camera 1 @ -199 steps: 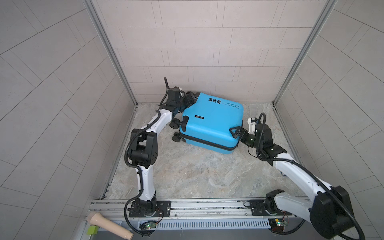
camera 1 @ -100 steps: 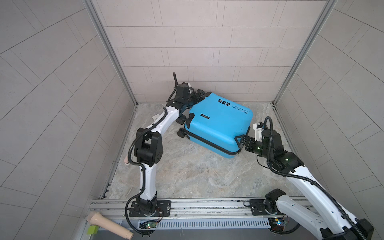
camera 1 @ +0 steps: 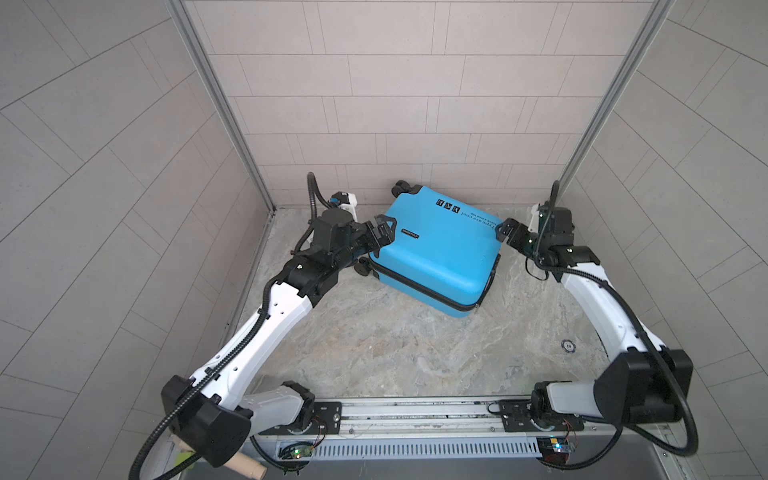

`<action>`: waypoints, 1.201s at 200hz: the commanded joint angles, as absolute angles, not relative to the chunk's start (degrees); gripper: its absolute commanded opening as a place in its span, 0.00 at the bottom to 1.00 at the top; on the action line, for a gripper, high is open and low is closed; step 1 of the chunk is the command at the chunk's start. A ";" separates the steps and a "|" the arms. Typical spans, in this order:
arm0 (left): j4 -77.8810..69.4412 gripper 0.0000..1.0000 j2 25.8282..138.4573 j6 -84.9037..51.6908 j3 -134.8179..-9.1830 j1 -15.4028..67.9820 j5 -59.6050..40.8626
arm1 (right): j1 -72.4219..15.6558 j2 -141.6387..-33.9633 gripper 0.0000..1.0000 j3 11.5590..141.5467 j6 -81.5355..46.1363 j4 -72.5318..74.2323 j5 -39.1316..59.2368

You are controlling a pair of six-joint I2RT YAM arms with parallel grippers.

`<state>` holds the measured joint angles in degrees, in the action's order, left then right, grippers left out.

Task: Pack the luggage

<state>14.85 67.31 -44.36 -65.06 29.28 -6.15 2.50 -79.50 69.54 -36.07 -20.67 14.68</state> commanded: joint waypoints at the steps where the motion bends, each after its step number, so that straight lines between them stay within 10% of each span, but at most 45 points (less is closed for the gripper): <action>1: 12.31 0.98 61.86 -51.84 -55.91 31.04 -1.67 | 5.42 -84.23 1.00 73.92 -37.14 -16.66 16.79; 147: -6.42 1.00 69.43 -58.72 -50.32 30.07 -10.05 | 7.84 -115.32 0.96 97.51 -35.12 -11.11 41.93; 240: -8.44 1.00 76.95 -54.97 -52.85 22.63 -15.67 | 5.22 -100.86 0.93 74.61 -30.45 -7.33 51.69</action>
<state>-6.98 75.37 -57.17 -49.98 24.51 -13.13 7.90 -104.66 80.25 -32.93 -2.76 44.80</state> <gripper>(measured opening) 0.997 0.934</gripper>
